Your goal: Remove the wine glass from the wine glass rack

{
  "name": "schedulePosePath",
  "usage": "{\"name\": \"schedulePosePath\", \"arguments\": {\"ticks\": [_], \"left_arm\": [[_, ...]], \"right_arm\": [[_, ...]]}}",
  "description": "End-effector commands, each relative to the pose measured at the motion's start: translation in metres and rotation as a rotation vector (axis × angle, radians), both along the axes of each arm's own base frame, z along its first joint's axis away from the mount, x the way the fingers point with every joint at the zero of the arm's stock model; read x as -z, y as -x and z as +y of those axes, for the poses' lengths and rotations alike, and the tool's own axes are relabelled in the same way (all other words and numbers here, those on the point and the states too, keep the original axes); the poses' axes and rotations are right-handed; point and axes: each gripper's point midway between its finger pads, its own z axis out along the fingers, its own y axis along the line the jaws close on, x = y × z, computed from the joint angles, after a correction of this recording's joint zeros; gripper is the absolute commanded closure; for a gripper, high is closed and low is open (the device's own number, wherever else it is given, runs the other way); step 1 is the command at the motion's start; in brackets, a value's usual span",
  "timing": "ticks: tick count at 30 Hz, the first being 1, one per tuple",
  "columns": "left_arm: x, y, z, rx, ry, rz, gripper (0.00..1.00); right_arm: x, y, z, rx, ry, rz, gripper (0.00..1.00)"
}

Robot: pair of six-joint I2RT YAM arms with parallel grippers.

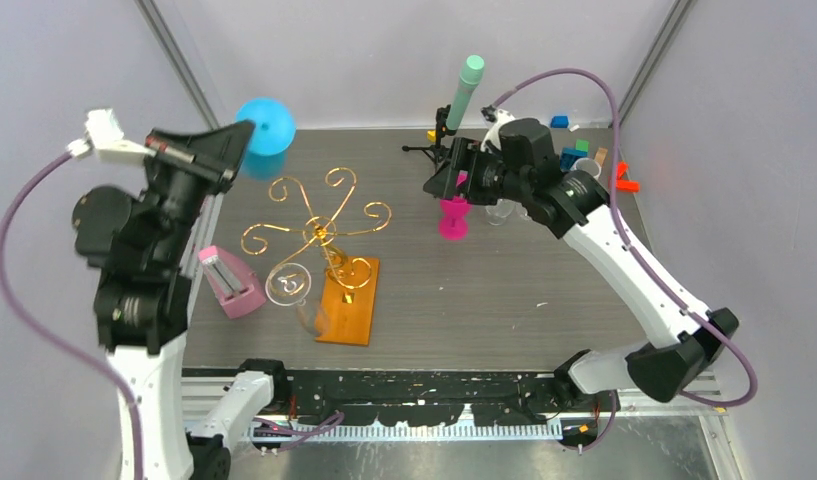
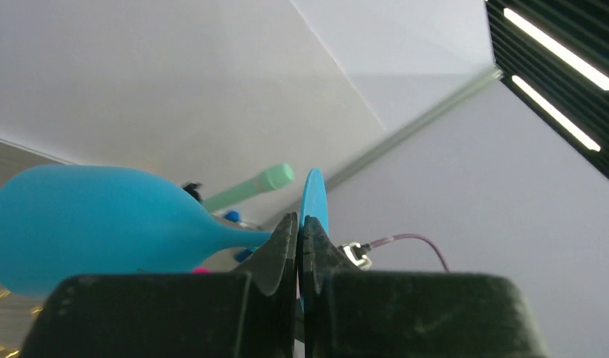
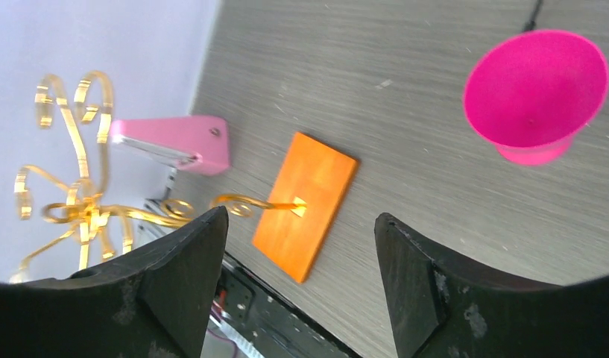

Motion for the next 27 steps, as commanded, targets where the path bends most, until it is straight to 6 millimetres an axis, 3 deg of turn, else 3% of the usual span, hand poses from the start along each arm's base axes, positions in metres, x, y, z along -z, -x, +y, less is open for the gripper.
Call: {"name": "schedulePosePath", "arguments": {"ticks": [1, 4, 5, 6, 7, 8, 13, 20, 27], "left_arm": [[-0.053, -0.007, -0.050, 0.360, 0.203, -0.178, 1.00], [-0.071, -0.017, -0.054, 0.478, 0.386, -0.242, 1.00], [-0.074, -0.021, -0.055, 0.505, 0.428, -0.241, 1.00], [-0.077, -0.023, -0.056, 0.528, 0.453, -0.249, 1.00], [-0.080, -0.026, -0.057, 0.548, 0.476, -0.249, 1.00], [-0.081, -0.029, -0.059, 0.565, 0.498, -0.245, 1.00], [-0.084, -0.039, -0.072, 0.692, 0.632, -0.201, 1.00], [-0.075, -0.047, -0.090, 0.806, 0.771, -0.125, 1.00], [-0.067, -0.050, -0.101, 0.836, 0.829, -0.075, 1.00]], "right_arm": [[-0.074, 0.006, 0.010, 0.006, -0.266, -0.175, 0.22], [-0.118, 0.013, 0.011, 0.018, -0.488, -0.274, 0.18], [-0.115, 0.013, 0.011, 0.028, -0.519, -0.271, 0.16], [-0.143, 0.018, 0.009, 0.024, -0.623, -0.324, 0.15], [-0.144, 0.018, 0.009, 0.023, -0.657, -0.331, 0.14], [-0.161, 0.021, 0.009, 0.016, -0.727, -0.356, 0.14], [-0.184, 0.015, 0.022, -0.032, -0.865, -0.350, 0.14], [-0.201, 0.003, 0.036, -0.077, -0.949, -0.366, 0.14], [-0.239, 0.034, 0.031, -0.238, -1.132, -0.474, 0.15]]}}
